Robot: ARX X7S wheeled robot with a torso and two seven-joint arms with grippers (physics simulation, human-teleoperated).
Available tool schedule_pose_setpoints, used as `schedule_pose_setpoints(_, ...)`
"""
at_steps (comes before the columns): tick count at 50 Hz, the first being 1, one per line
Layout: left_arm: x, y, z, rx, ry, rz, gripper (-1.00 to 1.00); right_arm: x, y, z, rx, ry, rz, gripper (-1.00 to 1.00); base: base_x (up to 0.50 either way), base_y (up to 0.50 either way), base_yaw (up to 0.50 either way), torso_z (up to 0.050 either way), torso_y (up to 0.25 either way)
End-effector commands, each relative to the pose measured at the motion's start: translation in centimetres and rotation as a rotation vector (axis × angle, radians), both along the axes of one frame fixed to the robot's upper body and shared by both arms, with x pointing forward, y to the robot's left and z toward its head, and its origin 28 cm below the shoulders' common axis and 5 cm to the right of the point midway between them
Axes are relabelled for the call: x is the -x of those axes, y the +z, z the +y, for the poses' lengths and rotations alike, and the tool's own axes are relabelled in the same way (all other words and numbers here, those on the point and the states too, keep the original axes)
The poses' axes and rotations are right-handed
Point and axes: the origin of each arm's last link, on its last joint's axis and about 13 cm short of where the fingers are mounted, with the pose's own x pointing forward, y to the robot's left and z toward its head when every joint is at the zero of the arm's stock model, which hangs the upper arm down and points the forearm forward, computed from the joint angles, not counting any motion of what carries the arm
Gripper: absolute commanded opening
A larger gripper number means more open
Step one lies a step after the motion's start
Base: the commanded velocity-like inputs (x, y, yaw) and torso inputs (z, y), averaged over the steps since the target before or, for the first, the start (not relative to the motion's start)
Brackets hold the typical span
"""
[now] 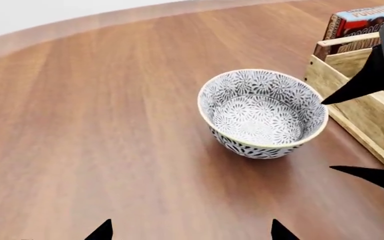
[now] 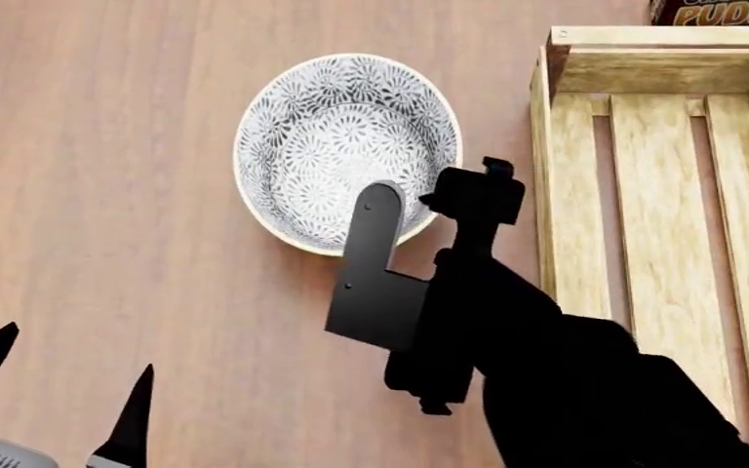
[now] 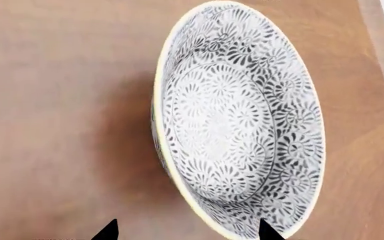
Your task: Pick up the bowl on the left and put it in the tray.
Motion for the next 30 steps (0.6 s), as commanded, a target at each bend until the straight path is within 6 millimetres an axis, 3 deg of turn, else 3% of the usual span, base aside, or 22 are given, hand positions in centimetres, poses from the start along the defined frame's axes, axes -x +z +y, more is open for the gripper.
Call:
schedule_pose_setpoints(1, 0.0, -0.4, 0.0, 0.014, -0.029, 0.004, 1.0, -1.8, 0.8, 0.8, 0.14, 0.032, -0.036, 1.0, 0.0, 0.0, 0.0, 0.0, 0.0)
schedule_pose_setpoints(17, 0.1, -0.9, 0.2, 0.01, -0.046, 0.016, 1.0, -5.2, 0.0, 0.7, 0.162, -0.013, -0.103, 1.0, 0.0, 0.0, 0.0, 0.0, 0.0)
schedule_pose_setpoints(30, 0.2, -0.9, 0.1, 0.006, -0.053, 0.013, 1.0, -5.7, -1.5, 1.0, 0.11, -0.006, -0.116, 1.0, 0.0, 0.0, 0.0, 0.0, 0.0)
